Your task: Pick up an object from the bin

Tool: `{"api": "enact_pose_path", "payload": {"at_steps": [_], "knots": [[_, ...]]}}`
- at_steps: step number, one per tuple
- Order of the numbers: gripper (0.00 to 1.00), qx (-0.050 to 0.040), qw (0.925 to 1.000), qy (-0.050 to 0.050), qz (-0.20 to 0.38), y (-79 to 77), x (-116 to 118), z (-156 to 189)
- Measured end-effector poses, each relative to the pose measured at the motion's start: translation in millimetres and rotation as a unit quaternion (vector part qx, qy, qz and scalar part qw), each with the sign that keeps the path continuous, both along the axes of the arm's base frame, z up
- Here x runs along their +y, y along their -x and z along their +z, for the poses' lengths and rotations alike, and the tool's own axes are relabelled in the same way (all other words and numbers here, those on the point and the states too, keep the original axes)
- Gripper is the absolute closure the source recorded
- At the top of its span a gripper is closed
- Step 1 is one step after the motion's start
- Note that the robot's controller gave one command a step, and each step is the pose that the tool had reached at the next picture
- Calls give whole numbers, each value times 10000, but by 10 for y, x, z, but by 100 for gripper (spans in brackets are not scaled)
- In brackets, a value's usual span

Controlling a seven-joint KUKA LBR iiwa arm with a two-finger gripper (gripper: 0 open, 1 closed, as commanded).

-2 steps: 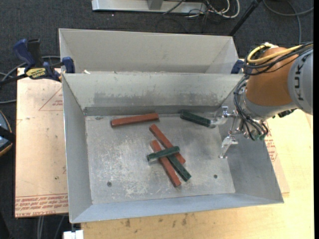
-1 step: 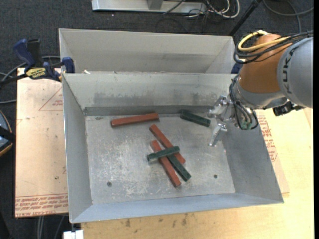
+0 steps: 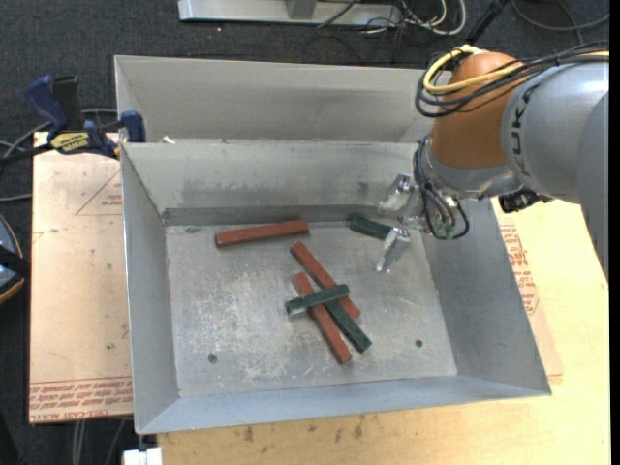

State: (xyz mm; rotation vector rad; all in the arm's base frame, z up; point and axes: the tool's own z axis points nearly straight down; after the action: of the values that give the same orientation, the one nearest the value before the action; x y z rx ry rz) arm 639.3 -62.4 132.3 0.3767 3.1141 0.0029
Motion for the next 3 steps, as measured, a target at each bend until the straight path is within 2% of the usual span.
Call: {"api": "enact_pose_path", "payload": {"at_steps": [1,2,3], "knots": [[0,1,9998,-1,-189,-188,-34,-585],[100,7,9998,7,-188,-141,-32,-510],[100,7,9998,7,-188,-141,-32,-510]]}}
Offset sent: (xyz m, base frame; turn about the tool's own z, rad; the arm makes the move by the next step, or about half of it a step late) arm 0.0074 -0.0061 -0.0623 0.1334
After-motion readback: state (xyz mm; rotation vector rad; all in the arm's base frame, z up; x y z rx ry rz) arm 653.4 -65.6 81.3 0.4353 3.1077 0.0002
